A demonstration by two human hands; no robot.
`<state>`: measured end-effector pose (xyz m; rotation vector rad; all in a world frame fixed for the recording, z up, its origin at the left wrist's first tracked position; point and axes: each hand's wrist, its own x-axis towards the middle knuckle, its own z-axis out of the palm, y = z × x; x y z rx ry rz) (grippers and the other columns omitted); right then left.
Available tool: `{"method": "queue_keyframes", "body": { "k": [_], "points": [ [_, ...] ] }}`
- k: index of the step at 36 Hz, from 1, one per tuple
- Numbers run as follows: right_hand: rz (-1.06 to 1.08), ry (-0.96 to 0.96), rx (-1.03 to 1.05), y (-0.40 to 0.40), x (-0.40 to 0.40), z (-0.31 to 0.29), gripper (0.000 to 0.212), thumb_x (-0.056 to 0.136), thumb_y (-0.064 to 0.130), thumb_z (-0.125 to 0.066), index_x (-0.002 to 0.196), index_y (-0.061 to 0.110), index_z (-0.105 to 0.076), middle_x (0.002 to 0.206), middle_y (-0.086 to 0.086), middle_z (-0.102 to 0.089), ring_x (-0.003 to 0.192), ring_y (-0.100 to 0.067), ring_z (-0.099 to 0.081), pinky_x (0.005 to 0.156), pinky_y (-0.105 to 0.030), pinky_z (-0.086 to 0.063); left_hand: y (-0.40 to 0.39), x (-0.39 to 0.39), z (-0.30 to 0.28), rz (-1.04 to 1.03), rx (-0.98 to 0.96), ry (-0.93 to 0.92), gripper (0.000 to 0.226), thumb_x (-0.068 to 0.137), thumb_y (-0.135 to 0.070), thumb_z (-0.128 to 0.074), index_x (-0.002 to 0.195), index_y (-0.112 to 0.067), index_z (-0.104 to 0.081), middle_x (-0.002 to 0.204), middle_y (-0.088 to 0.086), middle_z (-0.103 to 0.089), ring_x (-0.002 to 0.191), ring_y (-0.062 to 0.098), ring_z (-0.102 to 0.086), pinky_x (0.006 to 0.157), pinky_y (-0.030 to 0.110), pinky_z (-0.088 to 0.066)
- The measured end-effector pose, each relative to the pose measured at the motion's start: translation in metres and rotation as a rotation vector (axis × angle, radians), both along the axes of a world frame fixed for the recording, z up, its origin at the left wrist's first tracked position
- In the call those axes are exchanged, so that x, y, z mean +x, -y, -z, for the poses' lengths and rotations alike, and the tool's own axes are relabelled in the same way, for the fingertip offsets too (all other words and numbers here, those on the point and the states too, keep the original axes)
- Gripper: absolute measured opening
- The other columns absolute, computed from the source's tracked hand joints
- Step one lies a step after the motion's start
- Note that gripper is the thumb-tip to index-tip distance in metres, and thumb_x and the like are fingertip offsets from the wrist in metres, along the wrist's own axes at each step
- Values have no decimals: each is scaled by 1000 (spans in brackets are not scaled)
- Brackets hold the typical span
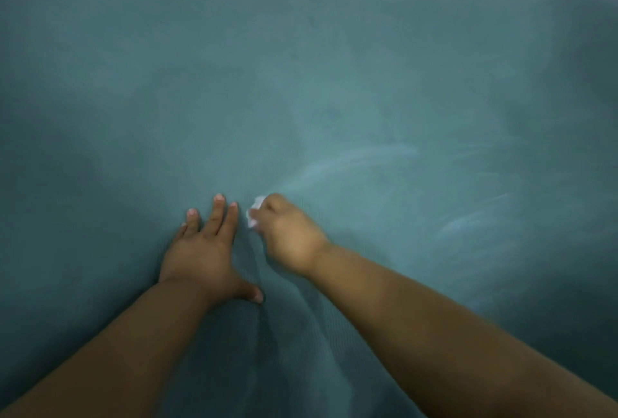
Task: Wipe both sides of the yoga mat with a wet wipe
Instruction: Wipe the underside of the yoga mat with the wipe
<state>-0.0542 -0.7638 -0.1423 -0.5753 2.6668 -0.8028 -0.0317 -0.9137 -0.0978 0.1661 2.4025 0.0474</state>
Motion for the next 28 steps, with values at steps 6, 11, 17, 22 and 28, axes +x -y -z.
{"method": "queue_keyframes", "body": {
  "k": [6, 11, 17, 22, 28],
  "points": [
    [377, -124, 85, -71, -12, -19, 21, 94, 33, -51, 78, 20, -44, 92, -1, -56, 90, -20, -50, 72, -23, -30, 30, 1, -16, 96, -9, 59, 136, 58, -74, -69, 149, -18, 15, 156, -5, 23, 146, 16, 8, 119, 31, -6],
    [1045, -50, 132, -148, -12, -22, 21, 95, 10, -45, 112, -1, -49, 105, -9, -48, 97, -31, -53, 71, -19, -31, 23, 21, -5, 81, -38, -11, 134, 62, -77, -62, 148, -17, 21, 153, 0, 30, 145, 23, 16, 117, 36, 3],
    [694, -200, 87, -53, 41, -4, 19, 86, -5, -46, 95, 2, -61, 99, -21, -51, 86, -29, -52, 85, -21, -33, 29, 27, 5, 21, 33, -80, 137, 56, -79, -63, 147, -21, 23, 153, -5, 30, 144, 20, 20, 117, 35, 6],
    [-174, -34, 47, -12, 92, -17, 16, 99, 26, -42, 100, 16, -54, 106, -3, -51, 96, -16, -48, 79, -24, -32, 29, 27, 5, 3, 63, -88, 138, 56, -75, -68, 148, -22, 20, 154, -6, 28, 144, 19, 18, 117, 34, 5],
    [381, -142, 349, -127, 54, -22, 28, 90, 13, -38, 98, 8, -65, 99, -14, -59, 89, -30, -57, 71, -26, -49, 31, 27, 7, 4, 78, -84, 136, 58, -75, -67, 147, -22, 22, 153, -6, 30, 143, 19, 21, 117, 34, 7]
  ]
}}
